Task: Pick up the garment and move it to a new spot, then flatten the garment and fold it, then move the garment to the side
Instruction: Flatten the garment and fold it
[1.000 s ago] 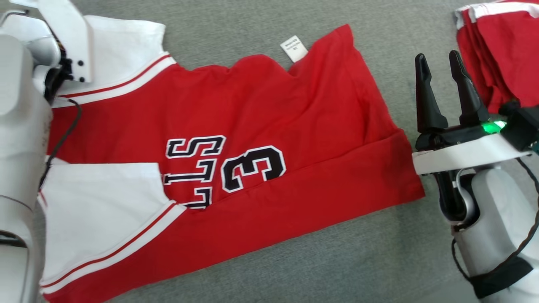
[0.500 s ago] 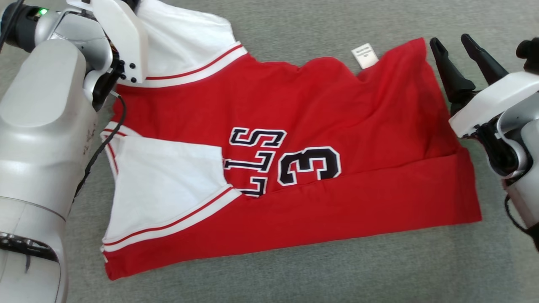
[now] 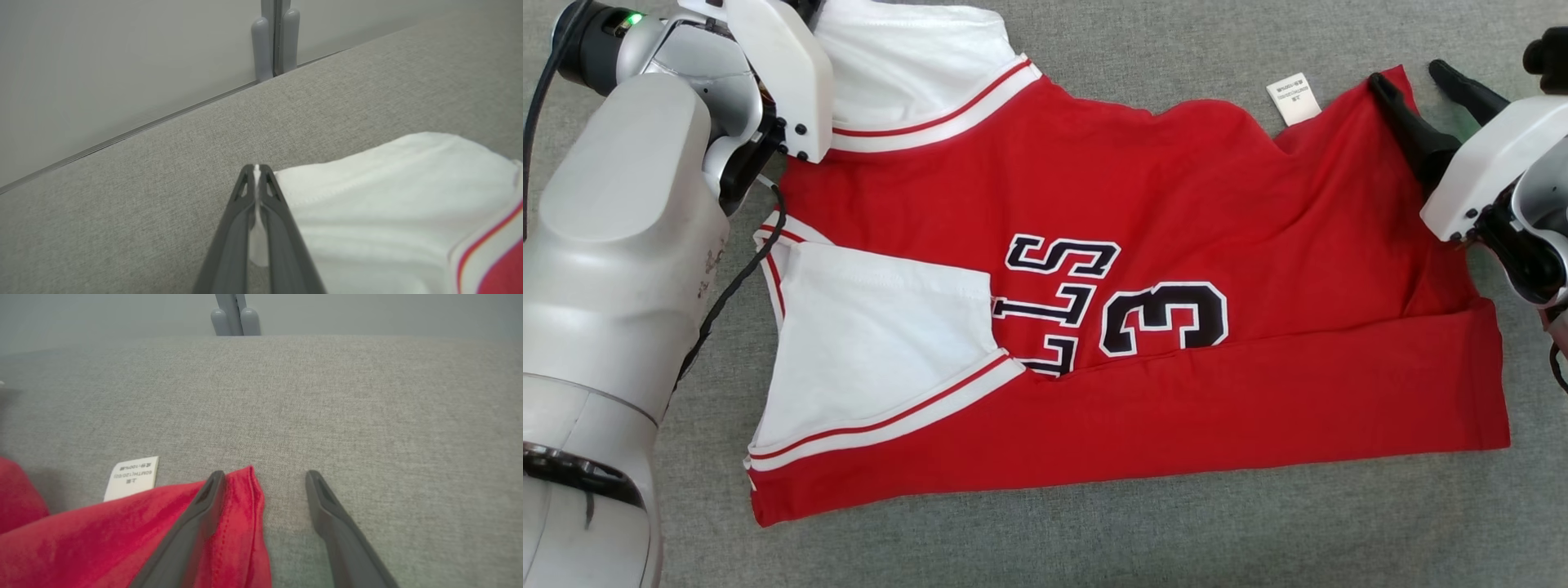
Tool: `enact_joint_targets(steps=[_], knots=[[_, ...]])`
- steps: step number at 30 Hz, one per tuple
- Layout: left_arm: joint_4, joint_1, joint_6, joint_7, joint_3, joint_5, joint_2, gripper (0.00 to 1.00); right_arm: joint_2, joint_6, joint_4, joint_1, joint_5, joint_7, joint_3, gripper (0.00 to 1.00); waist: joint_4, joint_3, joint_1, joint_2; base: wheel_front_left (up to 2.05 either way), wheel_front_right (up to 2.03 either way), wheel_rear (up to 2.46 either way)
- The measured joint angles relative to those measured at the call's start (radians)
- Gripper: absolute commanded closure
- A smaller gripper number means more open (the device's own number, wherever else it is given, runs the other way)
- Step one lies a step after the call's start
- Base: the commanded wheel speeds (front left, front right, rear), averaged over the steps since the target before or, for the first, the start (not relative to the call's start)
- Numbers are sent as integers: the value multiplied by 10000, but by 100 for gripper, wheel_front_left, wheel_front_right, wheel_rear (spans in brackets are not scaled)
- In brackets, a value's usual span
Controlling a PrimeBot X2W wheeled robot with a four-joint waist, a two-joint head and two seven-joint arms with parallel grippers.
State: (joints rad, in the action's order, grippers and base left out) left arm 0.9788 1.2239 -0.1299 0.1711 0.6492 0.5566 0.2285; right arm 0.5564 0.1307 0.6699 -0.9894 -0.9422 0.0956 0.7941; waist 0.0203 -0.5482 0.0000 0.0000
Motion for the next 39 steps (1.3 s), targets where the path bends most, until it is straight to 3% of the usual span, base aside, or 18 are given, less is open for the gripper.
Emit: enact_joint_targets(steps=[4,6,22,35,39], knots=[[98,142,0,-61,165,107,-58,100,75,0,54,-306,-376,25,587,0,-29,-50,0,0,0,0,0],[178,151,0,-86,242,182,-69,100,127,-2,59,-424,-621,115,851,100,-33,-61,0,0,0,0,0],[1032,403,8,-861,426,514,144,100,180,15,1576,-945,-1478,-878,1551,100,-31,-14,0,0,0,0,0],[1592,1025,669,-2752,203,508,-4,100,-174,13,2585,-1664,-1484,-2242,1760,100,-69,-158,0,0,0,0,0],[1843,1106,679,-3010,245,510,-211,100,-355,13,2780,-1794,-1528,-2675,1848,100,-78,-160,0,0,0,0,0]])
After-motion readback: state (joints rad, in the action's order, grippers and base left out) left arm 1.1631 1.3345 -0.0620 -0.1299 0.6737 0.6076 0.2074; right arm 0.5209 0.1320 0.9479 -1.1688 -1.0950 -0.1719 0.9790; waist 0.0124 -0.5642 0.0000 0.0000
